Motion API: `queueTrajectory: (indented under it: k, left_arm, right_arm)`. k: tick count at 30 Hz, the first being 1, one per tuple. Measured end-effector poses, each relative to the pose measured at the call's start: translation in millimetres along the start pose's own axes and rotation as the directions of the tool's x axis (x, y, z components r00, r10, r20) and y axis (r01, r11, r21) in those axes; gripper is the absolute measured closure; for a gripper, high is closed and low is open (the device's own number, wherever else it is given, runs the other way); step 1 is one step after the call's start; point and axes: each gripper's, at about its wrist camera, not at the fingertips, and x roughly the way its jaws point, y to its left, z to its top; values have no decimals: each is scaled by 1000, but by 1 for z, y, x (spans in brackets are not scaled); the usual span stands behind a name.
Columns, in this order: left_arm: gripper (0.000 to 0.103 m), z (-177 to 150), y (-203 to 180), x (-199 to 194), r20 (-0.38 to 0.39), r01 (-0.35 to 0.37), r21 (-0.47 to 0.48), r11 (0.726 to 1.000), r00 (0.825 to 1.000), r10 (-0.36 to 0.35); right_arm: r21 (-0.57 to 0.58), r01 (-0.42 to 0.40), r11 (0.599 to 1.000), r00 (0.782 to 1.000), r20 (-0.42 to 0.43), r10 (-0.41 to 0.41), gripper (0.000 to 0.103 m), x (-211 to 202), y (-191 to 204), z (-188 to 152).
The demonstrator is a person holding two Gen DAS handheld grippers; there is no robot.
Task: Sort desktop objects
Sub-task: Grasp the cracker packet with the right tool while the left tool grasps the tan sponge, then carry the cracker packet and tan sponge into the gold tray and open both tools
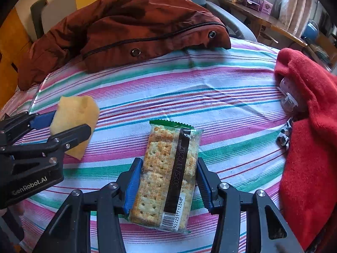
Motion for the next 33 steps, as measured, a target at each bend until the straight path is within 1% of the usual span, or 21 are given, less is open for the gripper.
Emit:
queueTrajectory:
  k: [5,9,13,15,16,18,20,22,23,25,31,33]
  left_arm:
    - [47,-10,0,-8,34,-2,34,999,999,1]
    - [49,-19,4,-15,45,-14,18,1000,999,13]
    - [49,-34,14,-26,52,-29,-13,1000,998,29]
    - [49,-45,19,-31,51,-38,-27,999,998,39]
    - [49,-50,22,-33,52,-36,-39,999,998,38]
    - [49,-61,29,-42,56,-46,-68,997,997,50]
    - [49,-71,35,-49,58,-43,-93,995,997,49]
    - [49,-81,39,-53,56,-61,-99,993,996,67]
    - [49,-87,41,-57,62,-64,-103,993,996,71]
    - [49,-95,45,-63,63,-76,-112,991,995,83]
    - [49,-115,52,-80,74,-84,-131,988,993,94]
    - [49,-122,54,-90,92,-82,-132,988,991,95]
  right_arm:
    - [-15,9,1000,1000,4,-9,52,-3,2,-3]
    - [-30,19,999,1000,19,-18,53,-7,5,-6]
    - [-58,6,998,999,32,-4,53,-11,13,-10]
    - [-73,-15,997,999,39,18,53,-12,20,-9]
    - [-85,-24,996,999,41,28,53,-11,31,-7]
    - [-112,-37,993,998,46,42,53,-14,43,-14]
    - [-133,-65,989,996,49,72,53,-7,39,-12]
    - [-161,-90,983,994,47,99,53,10,30,5]
    - [-182,-102,978,993,43,112,53,10,36,3]
    - [-216,-116,970,991,39,127,53,-3,60,-16]
    - [-296,-157,942,986,15,169,53,-4,96,-27]
    - [-311,-172,935,983,2,182,53,0,106,-27]
